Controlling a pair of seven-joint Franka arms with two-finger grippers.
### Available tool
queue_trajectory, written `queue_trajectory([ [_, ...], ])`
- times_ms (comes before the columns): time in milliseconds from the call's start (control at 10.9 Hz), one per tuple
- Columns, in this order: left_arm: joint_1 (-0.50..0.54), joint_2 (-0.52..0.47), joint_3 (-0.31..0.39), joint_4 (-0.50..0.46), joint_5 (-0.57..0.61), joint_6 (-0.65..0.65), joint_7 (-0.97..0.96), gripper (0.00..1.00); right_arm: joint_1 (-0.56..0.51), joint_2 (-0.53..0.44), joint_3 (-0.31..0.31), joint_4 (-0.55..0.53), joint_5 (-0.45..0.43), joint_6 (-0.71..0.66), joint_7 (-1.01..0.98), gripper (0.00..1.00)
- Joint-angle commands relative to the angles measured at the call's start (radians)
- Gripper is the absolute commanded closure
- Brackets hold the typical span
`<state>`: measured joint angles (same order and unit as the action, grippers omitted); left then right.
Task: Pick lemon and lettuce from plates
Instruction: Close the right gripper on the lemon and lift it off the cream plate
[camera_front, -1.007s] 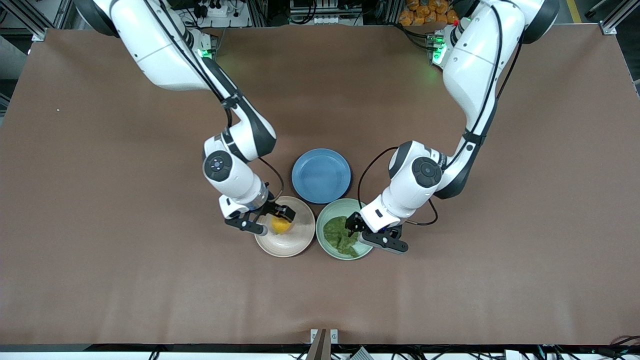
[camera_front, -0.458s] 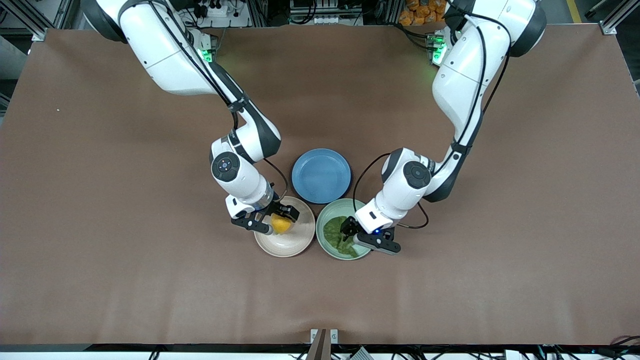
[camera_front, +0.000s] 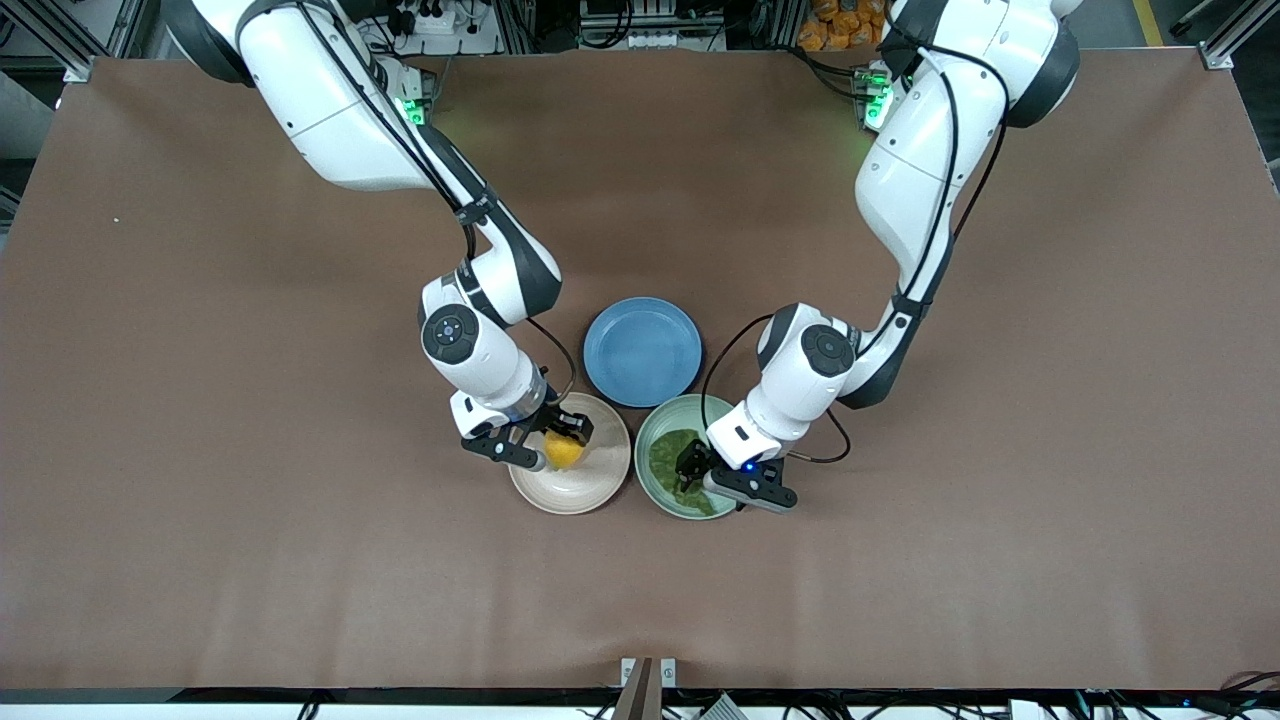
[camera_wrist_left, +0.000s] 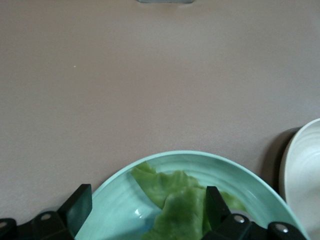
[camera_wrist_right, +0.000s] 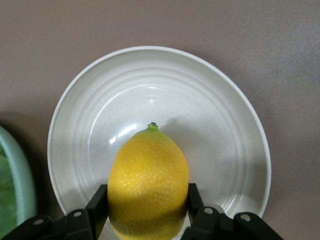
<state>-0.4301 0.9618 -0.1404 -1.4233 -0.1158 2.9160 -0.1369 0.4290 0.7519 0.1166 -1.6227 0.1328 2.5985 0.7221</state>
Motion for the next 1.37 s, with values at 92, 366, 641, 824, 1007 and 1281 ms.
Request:
queue_trajectory([
  [92,-0.024,0.046,0.008,0.043,-0.024,0.040,0.030,0.00,-0.009,-0.037,-0.012,0.023,-0.047,-0.062,-0.003,1.00],
  [366,-0.024,0.044,0.012,0.041,-0.021,0.040,0.030,0.00,-0.022,-0.081,-0.032,0.030,-0.091,-0.133,-0.016,1.00],
  [641,-0.025,0.035,0.016,0.041,0.005,0.038,0.040,0.00,-0.079,-0.127,-0.034,0.029,-0.104,-0.222,-0.149,1.00],
  [824,-0.027,0.034,0.018,0.041,0.024,0.035,0.042,0.00,-0.122,-0.164,-0.034,0.029,-0.102,-0.317,-0.239,1.00],
  [1007,-0.029,0.031,0.021,0.041,0.034,0.032,0.042,0.00,-0.163,-0.190,-0.032,0.029,-0.102,-0.388,-0.330,1.00],
  [1281,-0.041,0.031,0.035,0.041,0.051,0.011,0.042,0.00,-0.236,-0.227,-0.032,0.029,-0.104,-0.494,-0.479,1.00],
])
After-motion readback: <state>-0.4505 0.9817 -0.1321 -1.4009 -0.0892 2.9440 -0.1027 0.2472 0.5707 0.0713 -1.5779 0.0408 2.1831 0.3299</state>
